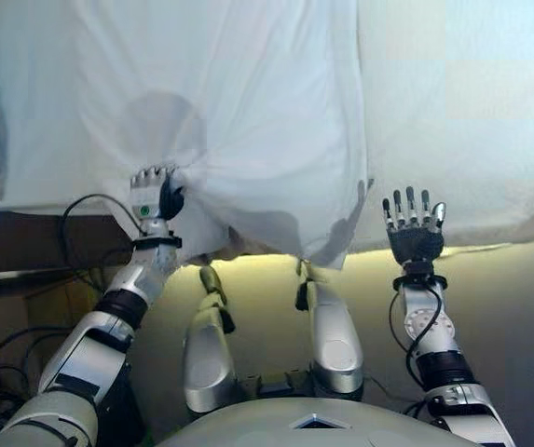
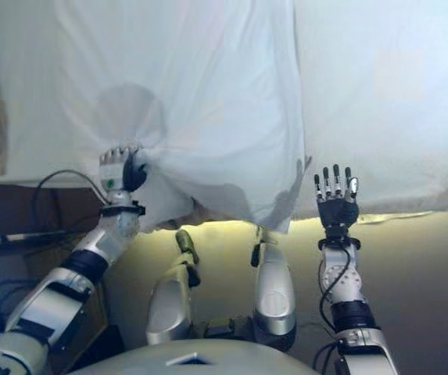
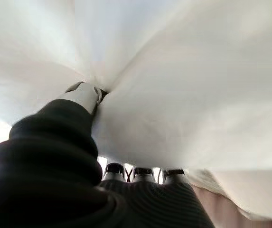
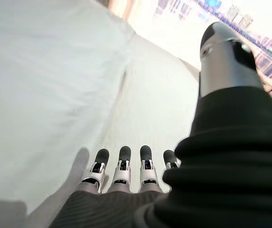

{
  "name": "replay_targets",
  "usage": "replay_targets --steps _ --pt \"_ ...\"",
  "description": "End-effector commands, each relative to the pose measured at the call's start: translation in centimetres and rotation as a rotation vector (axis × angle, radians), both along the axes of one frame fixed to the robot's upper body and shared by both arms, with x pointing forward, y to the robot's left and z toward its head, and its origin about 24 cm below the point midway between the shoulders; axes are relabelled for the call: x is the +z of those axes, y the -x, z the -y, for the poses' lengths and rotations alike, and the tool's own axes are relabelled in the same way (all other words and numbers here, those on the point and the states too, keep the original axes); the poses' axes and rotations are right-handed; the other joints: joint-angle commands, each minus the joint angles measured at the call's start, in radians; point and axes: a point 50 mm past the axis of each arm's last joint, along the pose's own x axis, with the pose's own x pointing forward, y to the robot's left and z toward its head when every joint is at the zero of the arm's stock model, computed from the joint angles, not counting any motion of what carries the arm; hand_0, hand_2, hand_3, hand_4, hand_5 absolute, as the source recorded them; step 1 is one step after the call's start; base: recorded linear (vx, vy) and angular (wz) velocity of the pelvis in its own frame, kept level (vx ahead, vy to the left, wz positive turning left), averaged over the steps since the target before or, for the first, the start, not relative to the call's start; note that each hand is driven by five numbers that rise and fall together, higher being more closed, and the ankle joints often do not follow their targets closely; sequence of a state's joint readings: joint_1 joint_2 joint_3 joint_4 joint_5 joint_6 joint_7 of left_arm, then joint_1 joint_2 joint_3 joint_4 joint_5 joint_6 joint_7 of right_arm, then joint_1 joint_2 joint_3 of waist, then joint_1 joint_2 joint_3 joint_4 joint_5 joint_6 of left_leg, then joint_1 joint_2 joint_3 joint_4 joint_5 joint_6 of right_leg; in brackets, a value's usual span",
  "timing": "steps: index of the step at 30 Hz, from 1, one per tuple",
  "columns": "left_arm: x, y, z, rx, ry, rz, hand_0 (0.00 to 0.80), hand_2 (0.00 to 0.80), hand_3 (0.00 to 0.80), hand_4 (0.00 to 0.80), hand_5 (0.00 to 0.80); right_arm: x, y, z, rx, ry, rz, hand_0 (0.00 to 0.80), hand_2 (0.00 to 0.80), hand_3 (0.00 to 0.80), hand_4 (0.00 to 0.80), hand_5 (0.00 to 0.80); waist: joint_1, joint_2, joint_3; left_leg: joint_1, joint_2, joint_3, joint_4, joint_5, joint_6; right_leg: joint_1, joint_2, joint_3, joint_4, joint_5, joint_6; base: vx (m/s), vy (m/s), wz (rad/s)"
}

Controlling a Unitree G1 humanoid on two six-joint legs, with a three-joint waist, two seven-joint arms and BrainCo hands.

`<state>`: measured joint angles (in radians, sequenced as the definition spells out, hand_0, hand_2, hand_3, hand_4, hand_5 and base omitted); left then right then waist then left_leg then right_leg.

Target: Make the bed neatly

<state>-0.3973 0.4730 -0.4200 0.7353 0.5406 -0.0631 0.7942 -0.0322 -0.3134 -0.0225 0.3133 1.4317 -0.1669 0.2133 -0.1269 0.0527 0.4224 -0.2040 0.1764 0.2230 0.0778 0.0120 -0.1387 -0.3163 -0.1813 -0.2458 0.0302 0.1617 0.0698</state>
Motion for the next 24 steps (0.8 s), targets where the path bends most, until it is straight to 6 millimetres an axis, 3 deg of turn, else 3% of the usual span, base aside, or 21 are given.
replay_targets --steps 1,8,10,15,24 --pt "-3.5 5.1 -6.9 0.252 0.006 -0.139 0.8 0.8 0.8 0.8 0.8 -1.0 2.2 1.9 -0.03 0.044 -0.027 0.0 0.0 0.0 0.0 0.0 0.033 -0.052 -0.158 -0.071 0.039 0.01 -0.022 0.111 -0.004 0.057 -0.136 -0.023 0.06 -0.075 0.144 0.11 0.075 0.01" --pt "-4.3 8.9 -11.3 0.361 -0.064 -0.26 0.8 0.8 0.8 0.8 0.8 -2.5 4.2 4.2 -0.049 0.075 -0.104 0.0 0.0 0.0 0.0 0.0 0.055 -0.031 -0.246 0.03 0.021 0.017 -0.083 0.105 -0.011 0.164 -0.142 -0.057 0.012 -0.083 0.155 0.148 0.095 0.08" --pt "-5.2 10.0 -11.5 0.385 -0.083 -0.305 0.8 0.8 0.8 0.8 0.8 -2.5 4.2 4.7 -0.06 0.091 -0.135 0.0 0.0 0.0 0.0 0.0 0.06 -0.016 -0.266 0.052 0.015 0.015 -0.083 0.098 -0.008 0.188 -0.148 -0.066 0.009 -0.09 0.154 0.176 0.146 0.06" --pt "-7.1 11.1 -10.7 0.364 -0.089 -0.404 0.8 0.8 0.8 0.8 0.8 -3.3 4.1 4.4 -0.094 0.122 -0.204 0.0 0.0 0.0 0.0 0.0 0.085 0.024 -0.316 0.092 -0.001 -0.008 -0.093 0.087 -0.005 0.232 -0.162 -0.082 0.007 -0.098 0.161 0.169 0.118 0.07" --pt "-9.9 12.0 -6.0 0.176 -0.004 -0.477 0.8 0.8 0.8 0.8 0.8 -6.3 5.3 2.7 -0.164 0.095 -0.255 0.0 0.0 0.0 0.0 0.0 0.158 0.025 -0.349 0.126 -0.004 -0.065 -0.096 0.066 0.001 0.298 -0.159 -0.124 0.001 -0.11 0.163 0.085 -0.022 0.15"
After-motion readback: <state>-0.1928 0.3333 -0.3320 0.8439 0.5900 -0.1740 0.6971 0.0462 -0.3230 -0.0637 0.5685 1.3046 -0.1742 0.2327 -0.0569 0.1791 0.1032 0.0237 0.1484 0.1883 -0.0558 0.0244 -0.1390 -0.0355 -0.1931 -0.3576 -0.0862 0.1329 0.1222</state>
